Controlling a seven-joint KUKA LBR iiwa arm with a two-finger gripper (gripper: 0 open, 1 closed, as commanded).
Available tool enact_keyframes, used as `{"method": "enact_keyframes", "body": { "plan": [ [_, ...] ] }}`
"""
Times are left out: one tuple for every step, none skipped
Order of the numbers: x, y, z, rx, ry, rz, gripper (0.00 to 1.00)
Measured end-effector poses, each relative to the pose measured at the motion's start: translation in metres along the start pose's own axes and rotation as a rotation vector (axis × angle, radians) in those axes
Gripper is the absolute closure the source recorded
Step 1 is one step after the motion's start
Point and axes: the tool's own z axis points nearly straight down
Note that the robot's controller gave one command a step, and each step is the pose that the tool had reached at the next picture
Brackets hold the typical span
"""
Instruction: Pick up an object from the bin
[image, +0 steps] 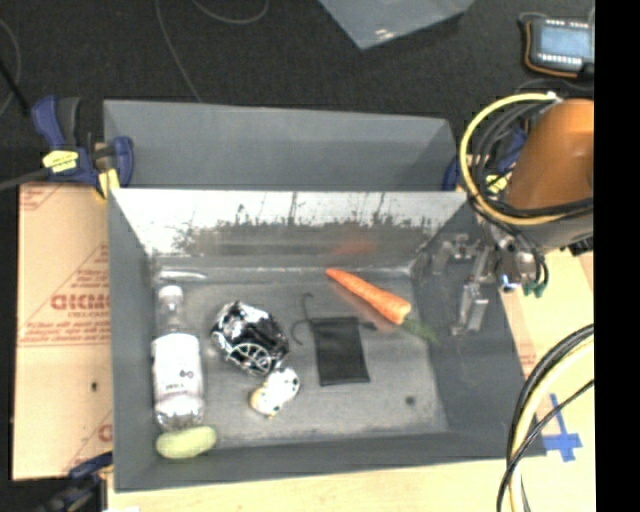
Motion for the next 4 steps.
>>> {"method": "enact_keyframes", "body": {
  "plan": [
    [-0.001, 0.001, -0.005, 0.001, -0.007, -0.003, 0.00],
    [-0.002, 0.001, -0.005, 0.002, -0.008, -0.003, 0.00],
    [0.004, 0.016, 0.033, -0.001, -0.008, 0.149, 0.00],
    [0.009, 0.018, 0.044, -0.001, -0.007, 0.210, 0.00]
  ]
}}
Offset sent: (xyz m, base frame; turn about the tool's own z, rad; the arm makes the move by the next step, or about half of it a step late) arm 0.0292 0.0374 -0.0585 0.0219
